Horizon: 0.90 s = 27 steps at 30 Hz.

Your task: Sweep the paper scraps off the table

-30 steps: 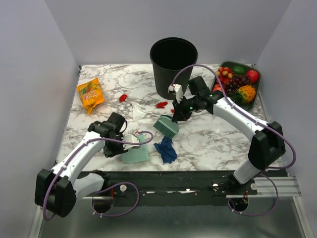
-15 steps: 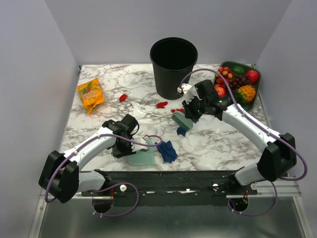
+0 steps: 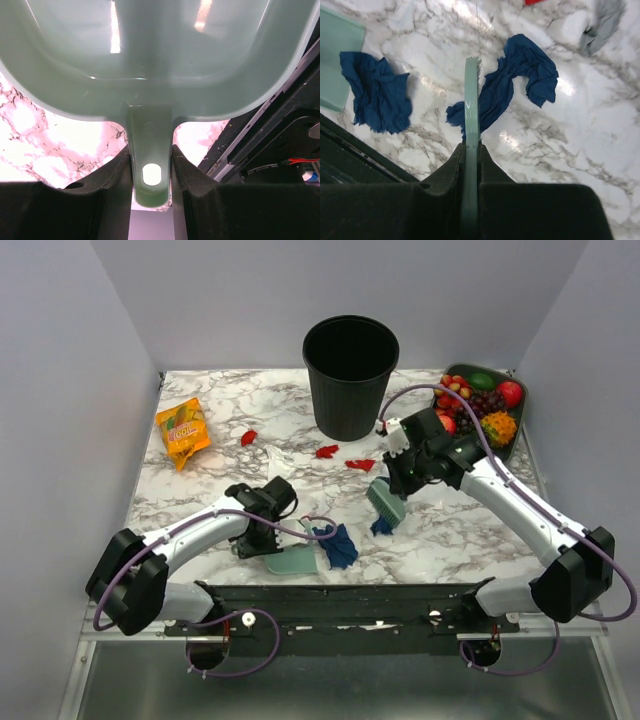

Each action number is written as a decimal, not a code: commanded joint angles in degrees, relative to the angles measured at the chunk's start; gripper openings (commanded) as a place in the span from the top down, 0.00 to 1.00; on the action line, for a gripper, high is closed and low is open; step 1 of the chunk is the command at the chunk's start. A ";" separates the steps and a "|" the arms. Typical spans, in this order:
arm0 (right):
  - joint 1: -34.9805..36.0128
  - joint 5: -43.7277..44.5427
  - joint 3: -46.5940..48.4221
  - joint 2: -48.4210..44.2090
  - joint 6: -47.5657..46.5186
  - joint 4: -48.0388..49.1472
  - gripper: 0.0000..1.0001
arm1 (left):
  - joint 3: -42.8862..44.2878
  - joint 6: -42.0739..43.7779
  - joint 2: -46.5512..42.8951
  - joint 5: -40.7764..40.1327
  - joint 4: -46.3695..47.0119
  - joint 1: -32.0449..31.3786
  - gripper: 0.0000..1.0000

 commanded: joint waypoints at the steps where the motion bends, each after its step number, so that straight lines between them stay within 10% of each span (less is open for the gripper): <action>1: 3.57 -1.90 -1.50 2.70 6.79 -4.00 0.99 | 0.56 -3.72 0.19 -3.56 -1.51 -2.67 1.00; 17: 12.37 -35.64 4.90 14.74 20.95 9.54 0.99 | 1.17 -7.85 2.30 0.58 2.35 -6.11 1.00; 27: 8.68 -23.56 9.48 5.61 5.58 2.08 0.99 | 0.91 -6.62 0.36 0.32 4.11 -6.11 1.00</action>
